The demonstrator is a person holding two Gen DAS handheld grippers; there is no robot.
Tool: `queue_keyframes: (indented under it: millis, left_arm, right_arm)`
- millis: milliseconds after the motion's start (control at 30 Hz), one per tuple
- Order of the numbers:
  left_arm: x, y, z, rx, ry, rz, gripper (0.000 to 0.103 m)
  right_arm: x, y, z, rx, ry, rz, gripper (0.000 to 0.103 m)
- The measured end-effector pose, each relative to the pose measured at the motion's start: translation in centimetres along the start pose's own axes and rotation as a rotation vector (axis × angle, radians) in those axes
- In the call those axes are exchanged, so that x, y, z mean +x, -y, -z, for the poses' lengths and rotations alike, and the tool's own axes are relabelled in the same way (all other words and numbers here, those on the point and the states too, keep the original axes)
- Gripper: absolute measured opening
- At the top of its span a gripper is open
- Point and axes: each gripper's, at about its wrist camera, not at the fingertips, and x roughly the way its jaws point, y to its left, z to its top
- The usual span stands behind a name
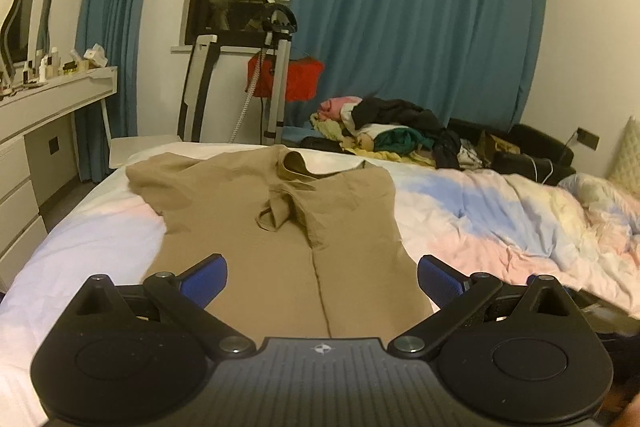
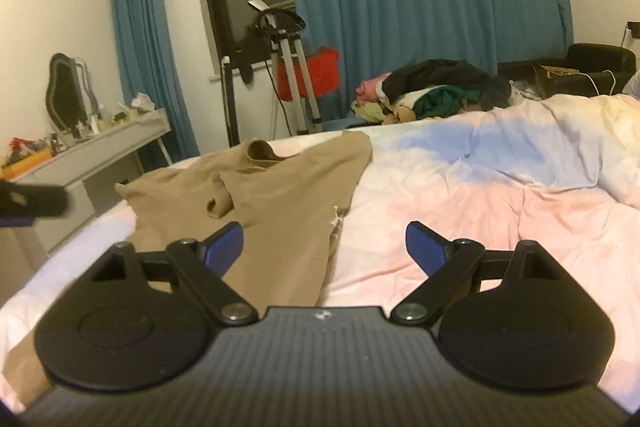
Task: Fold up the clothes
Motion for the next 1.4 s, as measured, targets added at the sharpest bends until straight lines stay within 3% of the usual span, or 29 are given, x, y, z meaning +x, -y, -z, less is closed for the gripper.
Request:
queue_keyframes:
  millis: [133, 267, 367, 500, 700, 833, 933, 1033, 1100, 1233, 1400]
  left_arm:
    - [-1.1, -1.8, -0.4, -0.009, 0.026, -0.004, 0.103]
    - [-1.3, -4.0, -0.2, -0.027, 0.058, -0.046, 0.103]
    - [-1.5, -6.5, -0.1, -0.1, 0.076, -0.095, 0.103]
    - [-1.0, -10.2, 0.4, -0.213, 0.057, -0.13, 0.103]
    - [-0.2, -13.6, 1.2, -0.315, 0.045, -0.188, 0.103]
    - [0.9, -14.4, 1.9, -0.334, 0.04, -0.236, 0.103]
    - [2.5, -15.0, 2.4, -0.347, 0.022, -0.219, 0.103]
    - [4.1, -15.1, 2.7, -0.326, 0.001, -0.243, 0.103]
    - [4.5, -15.0, 2.8, -0.327, -0.009, -0.236, 0.103]
    - [5.5, -14.9, 3.2, -0.329, -0.029, -0.221, 0.103]
    - [5.1, -14.3, 3.2, -0.333, -0.005, -0.176, 0.103]
  right_arm:
    - [1.9, -1.3, -0.6, -0.006, -0.035, -0.004, 0.089]
    - [5.3, -4.9, -2.7, -0.112, -0.017, -0.056, 0.089]
    - [10.4, -8.9, -4.4, -0.175, -0.042, -0.163, 0.089]
    - [18.9, -16.0, -5.3, -0.264, -0.141, -0.286, 0.089]
    - [30.2, -26.8, -3.5, -0.328, -0.272, -0.404, 0.089]
    - [35.4, -32.5, -1.1, -0.462, -0.307, -0.385, 0.089]
    - [37.3, -34.2, -0.1, -0.468, -0.283, -0.379, 0.088]
    - [38.6, -34.4, -0.8, -0.428, -0.258, -0.35, 0.063]
    - [38.9, -33.9, -1.6, -0.407, -0.242, -0.323, 0.009]
    - [36.4, -30.7, -4.7, -0.316, -0.092, -0.281, 0.008]
    - [31.6, -22.1, -9.2, -0.077, 0.093, -0.162, 0.008]
